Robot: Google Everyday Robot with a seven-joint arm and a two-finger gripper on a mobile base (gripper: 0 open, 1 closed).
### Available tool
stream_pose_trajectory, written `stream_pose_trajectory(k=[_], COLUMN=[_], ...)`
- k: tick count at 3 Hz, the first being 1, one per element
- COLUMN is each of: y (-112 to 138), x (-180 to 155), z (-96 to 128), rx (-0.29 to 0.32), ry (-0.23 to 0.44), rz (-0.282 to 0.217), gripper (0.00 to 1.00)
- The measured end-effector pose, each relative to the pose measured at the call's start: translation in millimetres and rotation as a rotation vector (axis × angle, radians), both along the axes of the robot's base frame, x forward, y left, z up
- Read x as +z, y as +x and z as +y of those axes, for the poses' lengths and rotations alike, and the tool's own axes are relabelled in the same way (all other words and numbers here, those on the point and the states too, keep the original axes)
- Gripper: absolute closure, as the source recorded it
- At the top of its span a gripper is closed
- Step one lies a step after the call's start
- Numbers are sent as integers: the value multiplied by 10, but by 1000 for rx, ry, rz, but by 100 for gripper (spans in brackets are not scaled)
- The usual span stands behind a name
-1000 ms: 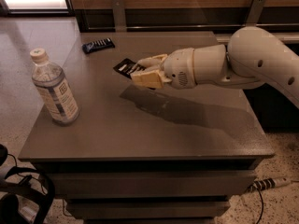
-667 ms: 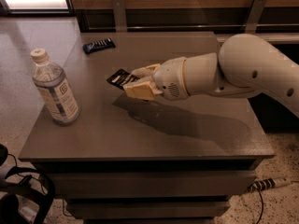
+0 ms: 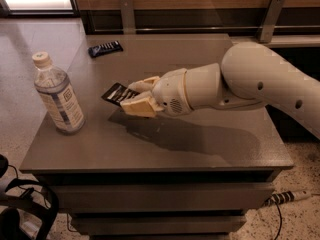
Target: Move rxbar chocolate near blue plastic bottle
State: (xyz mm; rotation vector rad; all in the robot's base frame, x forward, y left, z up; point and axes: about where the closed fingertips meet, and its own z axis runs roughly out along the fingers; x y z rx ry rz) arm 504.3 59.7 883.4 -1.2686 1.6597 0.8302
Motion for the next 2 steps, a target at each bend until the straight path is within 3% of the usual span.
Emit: stream_pose_trajectory(k=[1,2], y=[-14,-25], x=[-7,-2], z=[35,56], rx=[14,18], ry=[2,1], rz=[-7,-8], gripper=[83,59])
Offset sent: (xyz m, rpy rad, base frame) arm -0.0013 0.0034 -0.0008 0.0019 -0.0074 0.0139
